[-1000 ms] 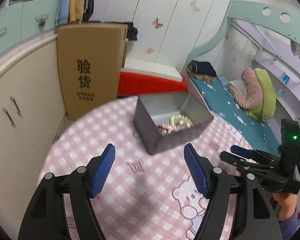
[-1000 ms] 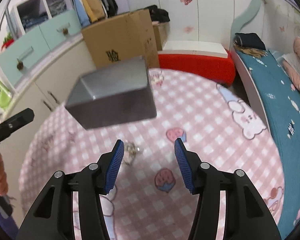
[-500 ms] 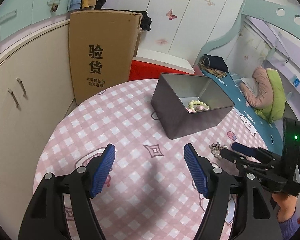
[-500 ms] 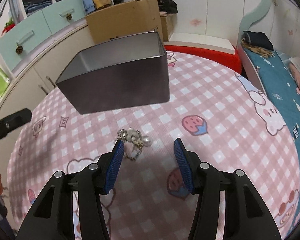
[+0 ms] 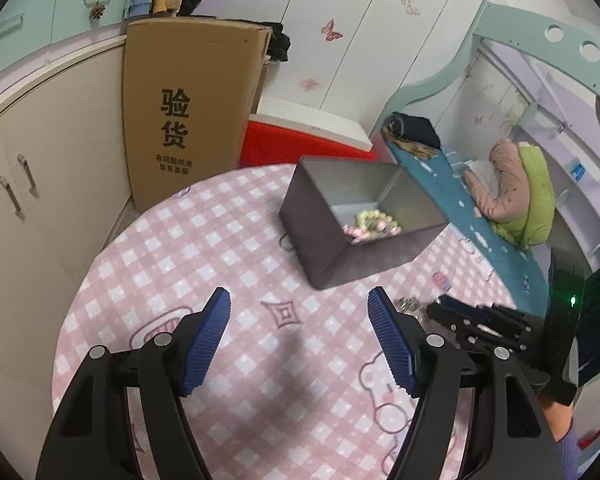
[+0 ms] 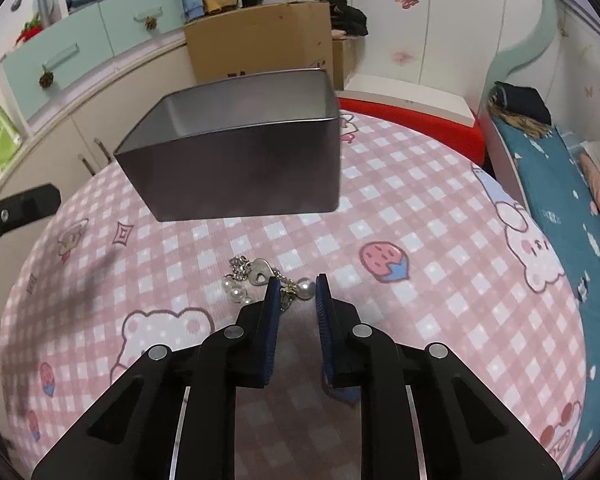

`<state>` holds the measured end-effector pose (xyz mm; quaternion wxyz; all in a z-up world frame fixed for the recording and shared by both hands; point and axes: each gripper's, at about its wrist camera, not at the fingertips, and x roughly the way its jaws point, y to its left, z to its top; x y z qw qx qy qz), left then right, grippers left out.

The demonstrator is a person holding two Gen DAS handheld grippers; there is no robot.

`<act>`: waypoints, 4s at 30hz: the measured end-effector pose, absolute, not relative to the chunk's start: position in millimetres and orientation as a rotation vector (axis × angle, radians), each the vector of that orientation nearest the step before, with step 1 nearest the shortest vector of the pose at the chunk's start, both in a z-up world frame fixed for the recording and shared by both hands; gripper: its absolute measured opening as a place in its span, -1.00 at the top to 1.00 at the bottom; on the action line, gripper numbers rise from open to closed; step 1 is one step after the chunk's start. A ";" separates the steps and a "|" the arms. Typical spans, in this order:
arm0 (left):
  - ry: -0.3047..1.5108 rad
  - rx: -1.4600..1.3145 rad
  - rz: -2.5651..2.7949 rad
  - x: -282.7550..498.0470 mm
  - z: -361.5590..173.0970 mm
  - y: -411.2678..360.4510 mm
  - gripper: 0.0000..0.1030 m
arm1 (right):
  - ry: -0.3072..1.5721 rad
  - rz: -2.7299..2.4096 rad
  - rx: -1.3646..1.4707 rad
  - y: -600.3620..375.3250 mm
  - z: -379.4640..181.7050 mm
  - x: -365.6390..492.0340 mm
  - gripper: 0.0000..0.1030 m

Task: Organize jewelry
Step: 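Carry the silver pearl chain with the right gripper to the grey box, then open the right gripper to drop the chain into the box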

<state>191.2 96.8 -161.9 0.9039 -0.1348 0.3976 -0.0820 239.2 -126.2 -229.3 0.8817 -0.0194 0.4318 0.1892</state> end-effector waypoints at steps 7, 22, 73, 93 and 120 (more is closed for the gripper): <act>0.795 -0.315 -0.173 223.9 -143.8 97.4 -0.34 | 0.862 0.406 0.052 -157.8 -205.0 230.6 0.64; 0.978 -0.181 -0.111 286.2 -172.5 77.3 0.11 | 0.782 0.385 0.068 -178.9 -157.4 229.9 0.64; 0.785 -0.015 -0.528 208.9 -130.6 -30.2 0.87 | 0.767 0.412 0.155 -197.9 -160.2 212.5 0.64; 0.886 -0.106 -0.371 293.9 -135.6 34.3 0.86 | 0.876 0.504 0.060 -91.1 -153.7 309.1 0.64; 0.872 -0.165 -0.322 284.0 -140.4 50.6 -0.07 | 0.876 0.446 0.076 -94.5 -167.7 313.1 0.05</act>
